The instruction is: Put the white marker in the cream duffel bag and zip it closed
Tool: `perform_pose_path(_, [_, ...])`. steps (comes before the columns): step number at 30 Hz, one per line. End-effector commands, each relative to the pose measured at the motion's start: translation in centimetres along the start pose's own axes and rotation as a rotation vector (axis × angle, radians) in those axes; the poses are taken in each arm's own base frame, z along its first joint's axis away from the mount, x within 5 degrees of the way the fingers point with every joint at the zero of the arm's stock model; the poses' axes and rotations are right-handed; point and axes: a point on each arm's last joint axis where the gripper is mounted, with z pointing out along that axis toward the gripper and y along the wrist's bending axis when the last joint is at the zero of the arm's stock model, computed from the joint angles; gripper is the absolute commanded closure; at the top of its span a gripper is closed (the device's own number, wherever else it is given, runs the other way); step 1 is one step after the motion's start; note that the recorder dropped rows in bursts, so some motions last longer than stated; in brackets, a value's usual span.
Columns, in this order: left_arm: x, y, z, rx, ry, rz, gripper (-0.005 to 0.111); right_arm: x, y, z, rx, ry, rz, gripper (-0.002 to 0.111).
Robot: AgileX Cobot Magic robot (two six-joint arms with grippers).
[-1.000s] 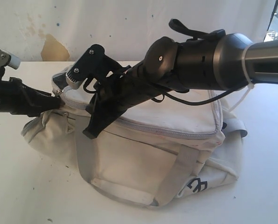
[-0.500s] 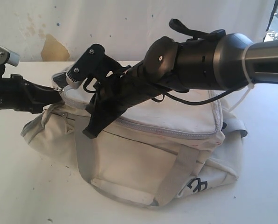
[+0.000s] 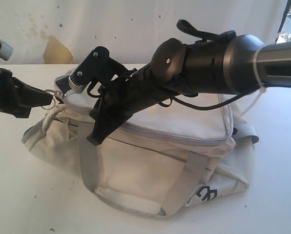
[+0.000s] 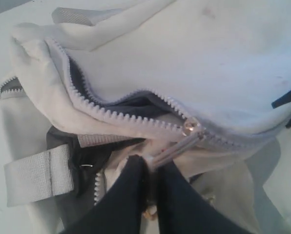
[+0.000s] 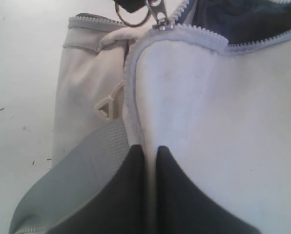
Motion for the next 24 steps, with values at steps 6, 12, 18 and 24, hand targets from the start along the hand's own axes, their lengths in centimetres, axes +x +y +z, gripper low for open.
perform_pose_path(6, [-2.8,-0.8,-1.9,-0.007,-0.075,-0.114,0.107,-0.5,0.1,-0.4,-0.013,-0.036,0.086,0.082])
perform_pose_path(12, [-2.9,-1.3,-2.0,0.057,-0.084,-0.113,0.107,-1.8,1.1,-0.1,0.041,-0.101,0.086,0.041])
perform_pose_path(18, [-2.9,-1.4,-2.0,0.057,-0.077,-0.102,0.107,-3.8,2.3,0.2,0.202,-0.226,0.049,0.046])
perform_pose_path(24, [-3.2,-1.4,-2.1,0.071,-0.085,-0.092,0.107,-3.5,2.1,1.1,0.25,-0.25,0.133,0.051])
